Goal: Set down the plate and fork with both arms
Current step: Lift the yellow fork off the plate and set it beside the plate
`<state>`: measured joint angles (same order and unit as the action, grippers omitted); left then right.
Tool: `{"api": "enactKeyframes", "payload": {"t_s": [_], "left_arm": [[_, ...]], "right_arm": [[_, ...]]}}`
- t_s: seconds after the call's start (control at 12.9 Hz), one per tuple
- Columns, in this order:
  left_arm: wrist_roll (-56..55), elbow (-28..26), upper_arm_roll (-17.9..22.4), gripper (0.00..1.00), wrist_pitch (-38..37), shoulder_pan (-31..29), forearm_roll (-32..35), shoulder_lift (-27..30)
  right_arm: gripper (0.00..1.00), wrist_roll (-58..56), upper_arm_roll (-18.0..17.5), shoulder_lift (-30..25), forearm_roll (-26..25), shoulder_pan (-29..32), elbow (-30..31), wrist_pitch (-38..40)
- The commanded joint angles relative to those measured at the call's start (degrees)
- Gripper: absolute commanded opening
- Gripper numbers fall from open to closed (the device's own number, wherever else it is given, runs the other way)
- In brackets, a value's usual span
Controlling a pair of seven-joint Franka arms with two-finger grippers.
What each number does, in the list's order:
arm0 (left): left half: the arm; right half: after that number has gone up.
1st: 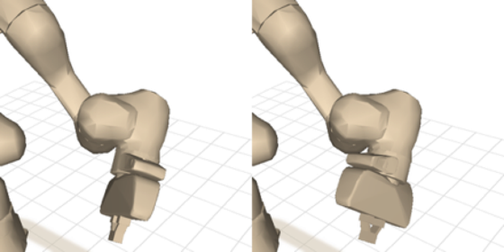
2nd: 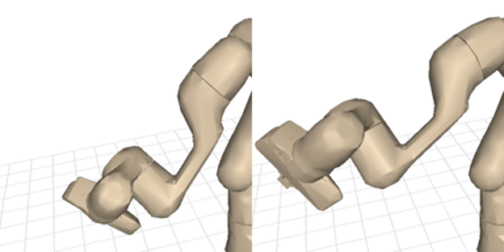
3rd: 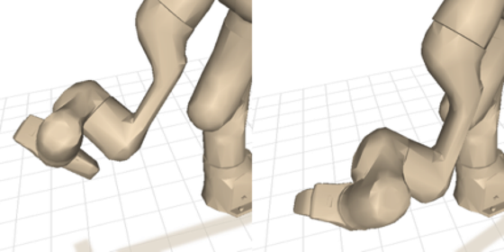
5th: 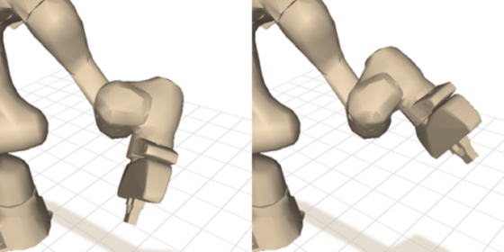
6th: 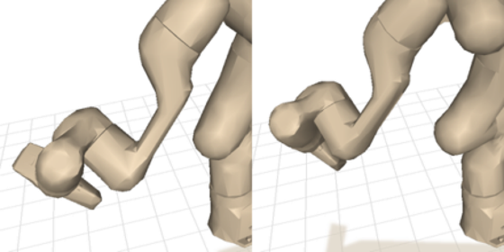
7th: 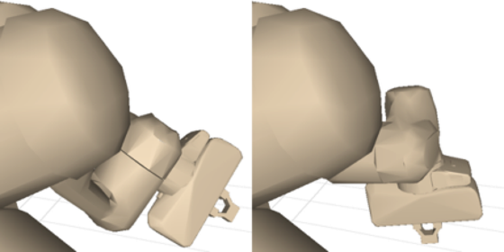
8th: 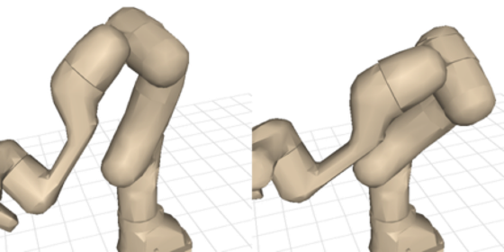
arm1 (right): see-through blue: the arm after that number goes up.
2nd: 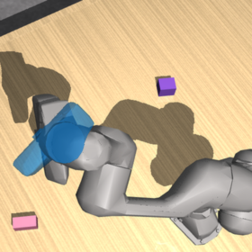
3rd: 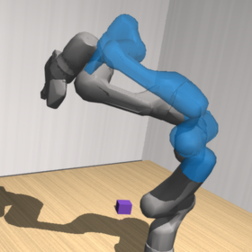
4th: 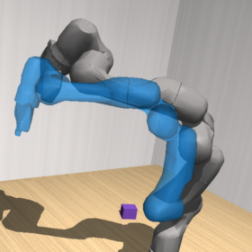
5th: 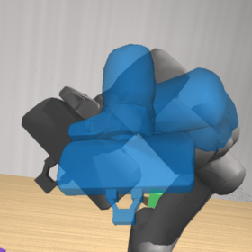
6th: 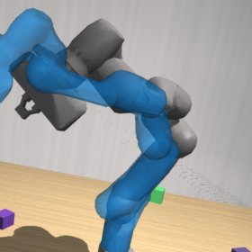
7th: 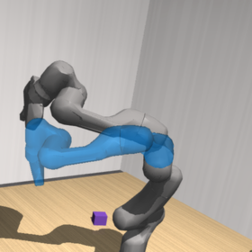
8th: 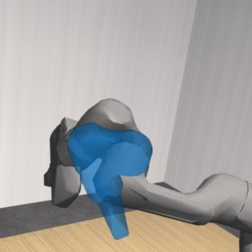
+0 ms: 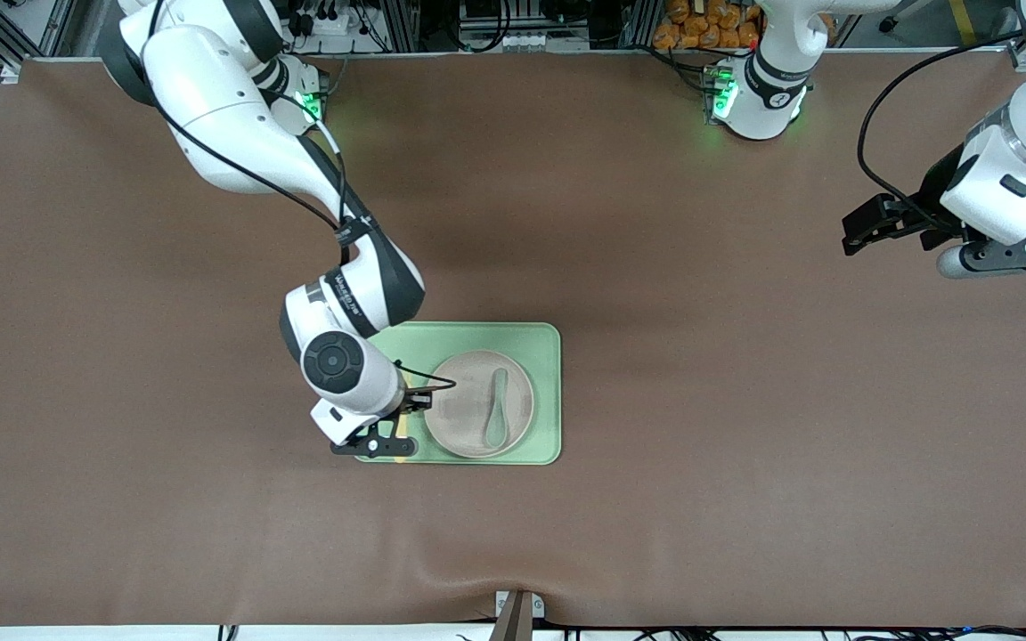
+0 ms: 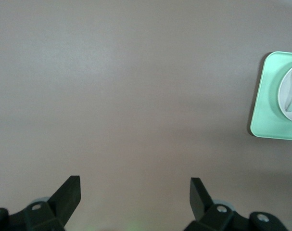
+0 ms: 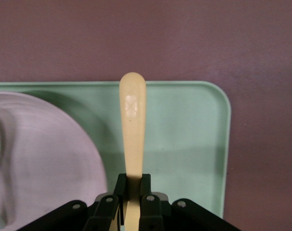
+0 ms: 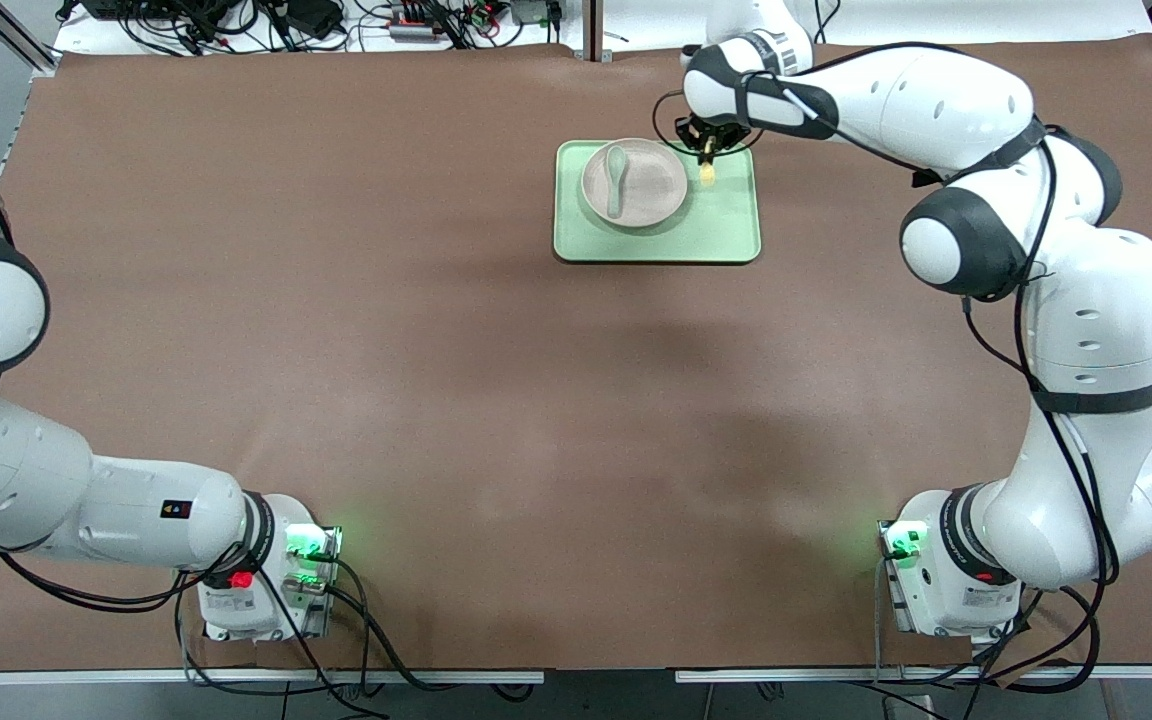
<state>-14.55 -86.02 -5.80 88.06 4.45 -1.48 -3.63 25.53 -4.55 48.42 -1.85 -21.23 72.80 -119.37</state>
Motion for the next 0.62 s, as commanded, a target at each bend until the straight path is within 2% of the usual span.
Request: {"api": "enactKeyframes", "payload": {"t_s": [0.0, 0.31, 0.46, 0.54], "left_arm": [[1.28, -0.03, -0.01, 1.0, 1.06, -0.23, 0.61, 0.64], [1.19, -0.03, -0.01, 1.0, 1.15, -0.23, 0.52, 0.9], [1.19, -0.12, -0.01, 1.0, 1.15, -0.32, 0.43, 1.08], [1.28, -0.12, -0.01, 1.0, 1.15, -0.4, 0.43, 1.17]], "right_arm": [[0.0, -2.76, -2.48, -7.45, -0.44, 3.48, 14.52, -9.08], [0.0, -0.32, -2.48, -7.82, -0.44, 3.13, 23.16, -20.34], [0.0, 2.77, -2.48, -7.73, -0.44, 2.51, 23.62, -20.38], [0.22, 2.95, -2.48, -7.64, -0.44, 2.34, 23.62, -20.29]]}}
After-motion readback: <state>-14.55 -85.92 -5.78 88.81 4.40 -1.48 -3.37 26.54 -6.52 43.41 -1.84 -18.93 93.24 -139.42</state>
